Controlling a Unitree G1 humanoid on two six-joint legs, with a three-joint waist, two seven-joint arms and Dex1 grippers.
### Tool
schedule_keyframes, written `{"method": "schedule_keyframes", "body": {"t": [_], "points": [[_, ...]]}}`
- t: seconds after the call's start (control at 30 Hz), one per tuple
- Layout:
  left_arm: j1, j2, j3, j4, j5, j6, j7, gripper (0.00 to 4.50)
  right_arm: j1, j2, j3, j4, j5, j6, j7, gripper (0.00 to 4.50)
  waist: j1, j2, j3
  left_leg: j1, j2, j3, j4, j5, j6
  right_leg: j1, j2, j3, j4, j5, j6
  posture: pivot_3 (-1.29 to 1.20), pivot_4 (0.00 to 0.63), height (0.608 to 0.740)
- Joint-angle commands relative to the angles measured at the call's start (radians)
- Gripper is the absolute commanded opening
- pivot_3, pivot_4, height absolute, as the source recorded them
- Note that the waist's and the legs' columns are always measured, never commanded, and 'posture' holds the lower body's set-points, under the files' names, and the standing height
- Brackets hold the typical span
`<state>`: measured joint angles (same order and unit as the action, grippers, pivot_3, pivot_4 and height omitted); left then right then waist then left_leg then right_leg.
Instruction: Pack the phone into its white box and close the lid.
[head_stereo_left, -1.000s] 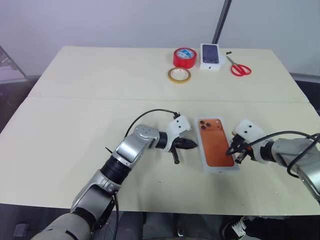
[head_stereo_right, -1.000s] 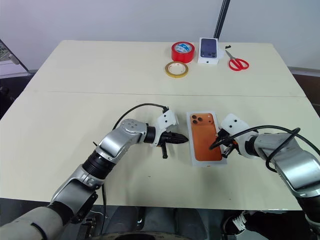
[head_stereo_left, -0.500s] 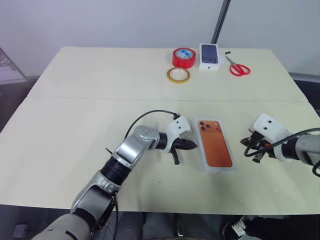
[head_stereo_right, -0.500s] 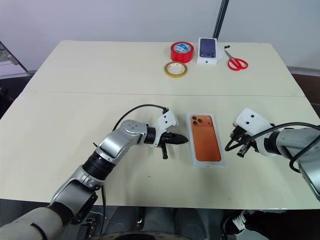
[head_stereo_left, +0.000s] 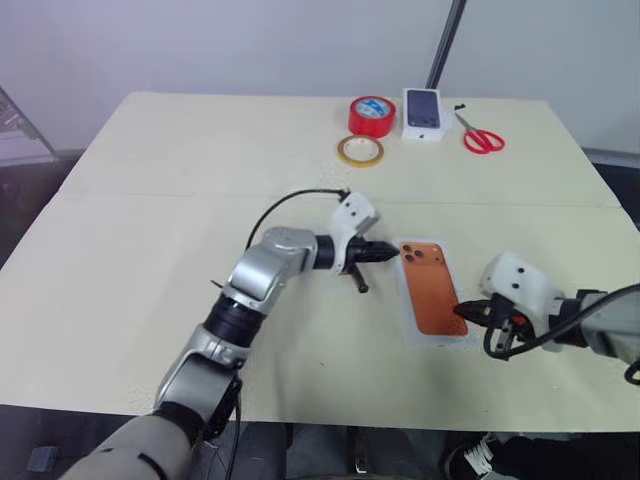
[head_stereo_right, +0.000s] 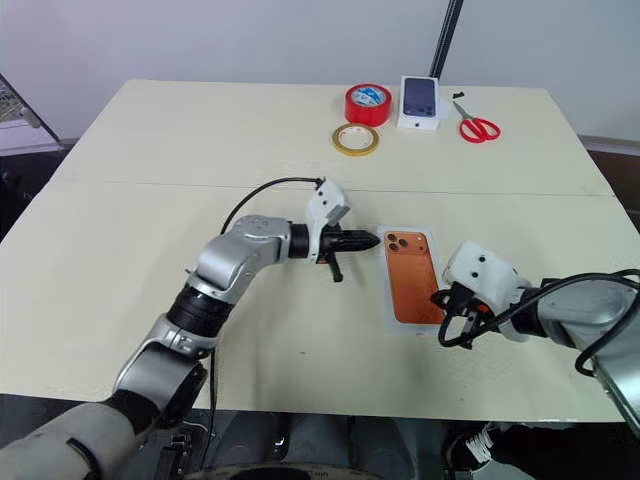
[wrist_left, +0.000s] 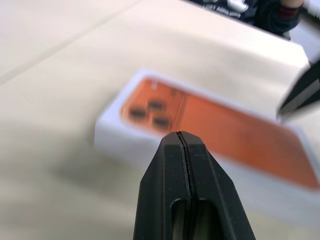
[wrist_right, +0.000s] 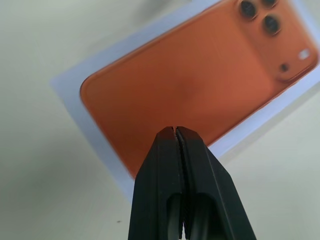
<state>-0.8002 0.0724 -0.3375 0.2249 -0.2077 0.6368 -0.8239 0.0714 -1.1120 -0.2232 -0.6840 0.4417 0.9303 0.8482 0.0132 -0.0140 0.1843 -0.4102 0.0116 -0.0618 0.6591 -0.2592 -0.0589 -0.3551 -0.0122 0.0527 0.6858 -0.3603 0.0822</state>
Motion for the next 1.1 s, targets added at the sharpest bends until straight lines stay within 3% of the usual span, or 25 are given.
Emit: {"method": "schedule_keyframes", "body": {"t": [0.03,0.17,0.3,0.43,0.77,0.93,1.1], "points": [[-0.048,-0.036,-0.064,0.125,0.073,-0.056,0.019,0.00,0.022,0.017,0.010,-0.037,-0.005,0.003,-0.025,0.05,-0.001,0.000,0.000,0.000,0.000,0.000,0.000,0.000,0.000,0.000,0.000,0.000,0.000,0.000,0.000,0.00,0.150,0.740],[-0.048,-0.024,-0.110,0.179,0.117,-0.083,-0.011,0.00,0.034,0.029,0.030,-0.053,-0.008,0.011,-0.051,0.05,-0.008,0.000,0.000,0.000,0.001,0.000,0.000,0.000,0.001,0.000,0.001,0.000,0.000,0.000,0.000,0.00,0.150,0.740],[-0.022,0.006,-0.077,0.145,0.115,-0.088,-0.019,0.00,0.014,0.047,0.039,-0.067,-0.003,0.026,-0.084,0.05,-0.009,0.000,0.000,0.001,0.001,0.000,0.000,0.000,0.001,0.000,0.001,0.000,0.000,0.000,0.000,0.00,0.150,0.740],[0.030,0.086,0.041,0.024,0.057,-0.102,-0.021,0.00,-0.057,0.113,-0.016,-0.035,0.002,-0.004,-0.136,0.05,-0.020,0.000,0.000,0.001,0.002,0.000,-0.001,0.000,0.000,-0.001,0.001,0.000,0.001,0.000,0.000,0.00,0.150,0.740],[0.293,0.457,0.432,-0.237,-0.076,-0.035,0.008,0.00,-0.180,0.252,-0.163,0.249,-0.005,-0.158,-0.190,0.05,-0.023,0.001,0.000,0.001,0.003,0.000,-0.002,0.000,0.000,-0.001,-0.001,0.000,0.001,0.000,0.000,0.00,0.150,0.740],[0.469,0.545,0.550,-0.291,-0.083,-0.054,0.048,0.00,-0.173,0.275,-0.179,0.352,0.021,-0.200,-0.150,0.05,-0.024,0.001,0.000,0.001,0.002,0.000,-0.002,0.000,0.000,-0.001,-0.002,0.000,0.001,0.000,0.000,0.00,0.150,0.740],[0.544,0.558,0.593,-0.331,-0.099,-0.048,0.082,0.00,-0.182,0.268,-0.138,0.383,0.030,-0.219,-0.107,0.05,-0.024,0.001,0.000,0.001,0.002,0.000,-0.002,0.000,0.000,-0.001,-0.002,0.001,0.001,0.000,0.000,0.00,0.150,0.740]]}}
